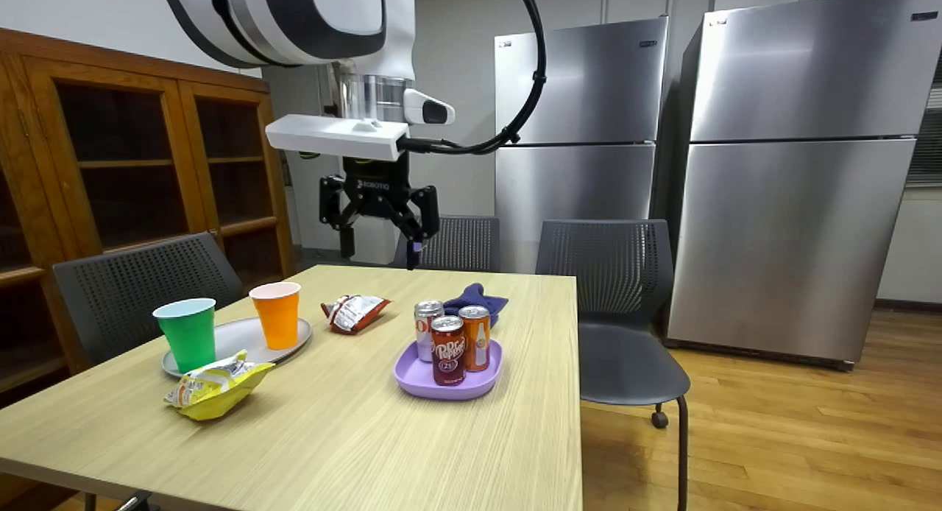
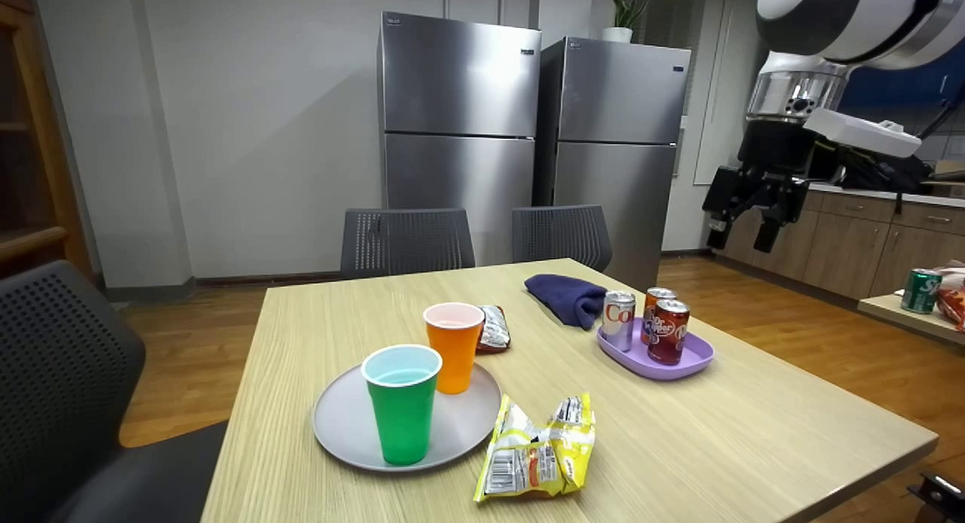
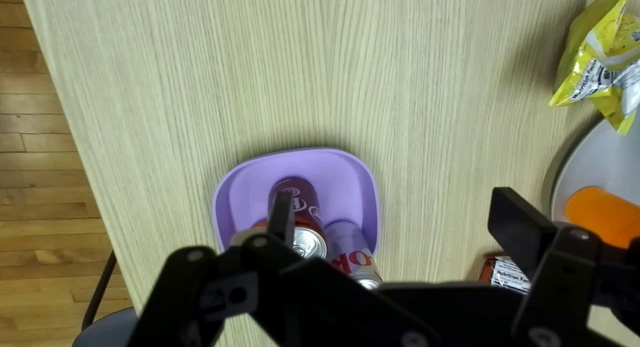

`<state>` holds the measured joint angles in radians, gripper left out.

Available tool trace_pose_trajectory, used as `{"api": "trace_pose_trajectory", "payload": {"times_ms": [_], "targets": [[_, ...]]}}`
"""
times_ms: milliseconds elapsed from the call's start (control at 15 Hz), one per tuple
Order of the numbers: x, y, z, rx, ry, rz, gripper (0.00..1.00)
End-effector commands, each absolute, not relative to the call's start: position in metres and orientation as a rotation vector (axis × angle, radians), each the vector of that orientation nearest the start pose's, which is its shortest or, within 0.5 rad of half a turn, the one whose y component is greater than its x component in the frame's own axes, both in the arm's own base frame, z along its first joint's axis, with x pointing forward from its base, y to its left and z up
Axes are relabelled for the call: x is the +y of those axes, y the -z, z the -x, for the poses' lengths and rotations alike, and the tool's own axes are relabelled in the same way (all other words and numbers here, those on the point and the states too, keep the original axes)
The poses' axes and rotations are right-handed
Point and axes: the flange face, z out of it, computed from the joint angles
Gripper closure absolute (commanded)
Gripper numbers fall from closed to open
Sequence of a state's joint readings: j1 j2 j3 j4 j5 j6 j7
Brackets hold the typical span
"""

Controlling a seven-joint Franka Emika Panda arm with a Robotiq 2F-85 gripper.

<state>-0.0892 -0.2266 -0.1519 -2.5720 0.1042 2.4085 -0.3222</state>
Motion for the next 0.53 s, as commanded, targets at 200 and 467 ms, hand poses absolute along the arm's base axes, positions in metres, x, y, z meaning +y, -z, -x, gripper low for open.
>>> {"api": "trace_pose_trajectory", "payload": {"times_ms": [200, 467], "targets": [[-0.1021, -0.348, -0.4239, -0.014, 0.131, 3.053, 0.0], [-0.1021, -0.3482, -0.4237, -0.015, 0.131, 3.053, 0.0]]}}
